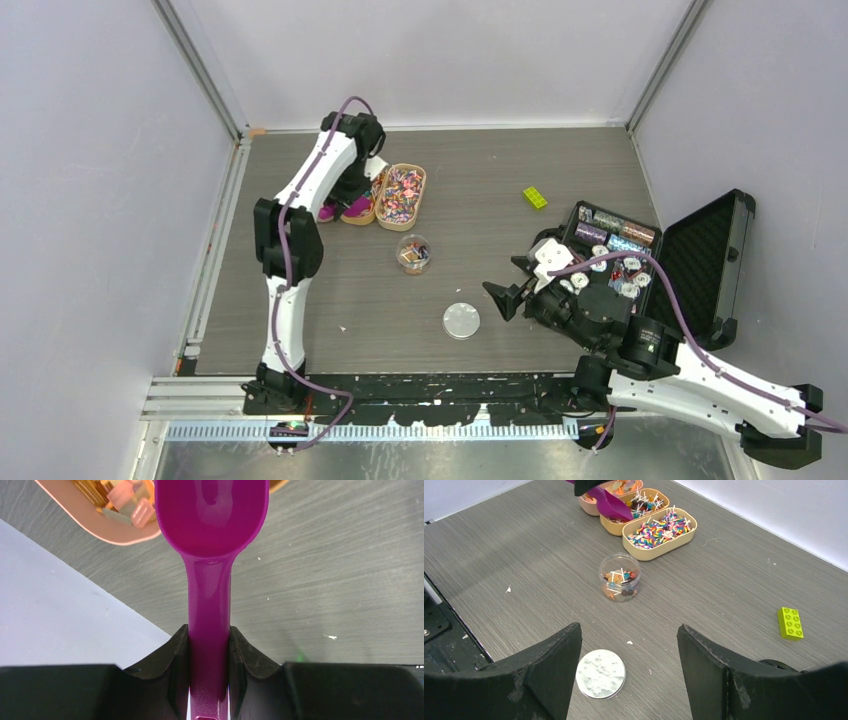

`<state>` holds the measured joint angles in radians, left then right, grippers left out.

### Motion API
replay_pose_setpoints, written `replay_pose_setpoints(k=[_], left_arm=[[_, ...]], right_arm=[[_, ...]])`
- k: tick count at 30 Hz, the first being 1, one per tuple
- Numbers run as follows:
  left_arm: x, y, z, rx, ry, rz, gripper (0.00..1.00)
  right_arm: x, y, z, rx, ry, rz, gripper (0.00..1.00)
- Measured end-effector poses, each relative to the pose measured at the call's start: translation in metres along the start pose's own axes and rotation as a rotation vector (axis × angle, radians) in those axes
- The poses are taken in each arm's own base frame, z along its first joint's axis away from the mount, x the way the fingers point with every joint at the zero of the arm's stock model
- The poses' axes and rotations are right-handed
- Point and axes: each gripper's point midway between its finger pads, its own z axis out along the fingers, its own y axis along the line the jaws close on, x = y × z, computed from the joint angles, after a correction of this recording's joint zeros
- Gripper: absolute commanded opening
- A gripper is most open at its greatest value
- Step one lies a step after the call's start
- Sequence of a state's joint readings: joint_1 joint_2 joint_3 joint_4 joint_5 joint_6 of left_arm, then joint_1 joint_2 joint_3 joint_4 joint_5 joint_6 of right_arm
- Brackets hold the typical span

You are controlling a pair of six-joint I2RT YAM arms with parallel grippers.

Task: Pack the candies
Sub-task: Scoop the fake candies from the storage box.

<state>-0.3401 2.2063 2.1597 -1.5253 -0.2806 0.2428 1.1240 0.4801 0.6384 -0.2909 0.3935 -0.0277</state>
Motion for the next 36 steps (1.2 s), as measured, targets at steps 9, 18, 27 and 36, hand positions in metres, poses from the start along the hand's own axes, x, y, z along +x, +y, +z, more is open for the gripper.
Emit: replay_pose_setpoints(k=[9, 18, 27, 36], left_arm=[[-0.015, 0.006, 0.016, 0.005, 0.005, 0.005, 0.0], [-0.02, 0.006, 0.021, 0.03, -0.013, -0.001, 0.0], [-0.03, 0.005, 0.029, 0.029, -0.056, -0.011, 0.0], [-0.027, 0.001, 0.041, 0.028, -0.061, -0.014, 0.0]], right_arm=[[0.001, 0.003, 0.007, 0.0, 0.01, -0.005, 0.75], [0.0, 0.005, 0.012, 0.001, 0.005, -0.006, 0.74], [0.005, 0.007, 0.018, 0.001, 0.018, -0.02, 0.75], [0.007, 0.007, 0.02, 0.002, 0.022, -0.028, 0.75]])
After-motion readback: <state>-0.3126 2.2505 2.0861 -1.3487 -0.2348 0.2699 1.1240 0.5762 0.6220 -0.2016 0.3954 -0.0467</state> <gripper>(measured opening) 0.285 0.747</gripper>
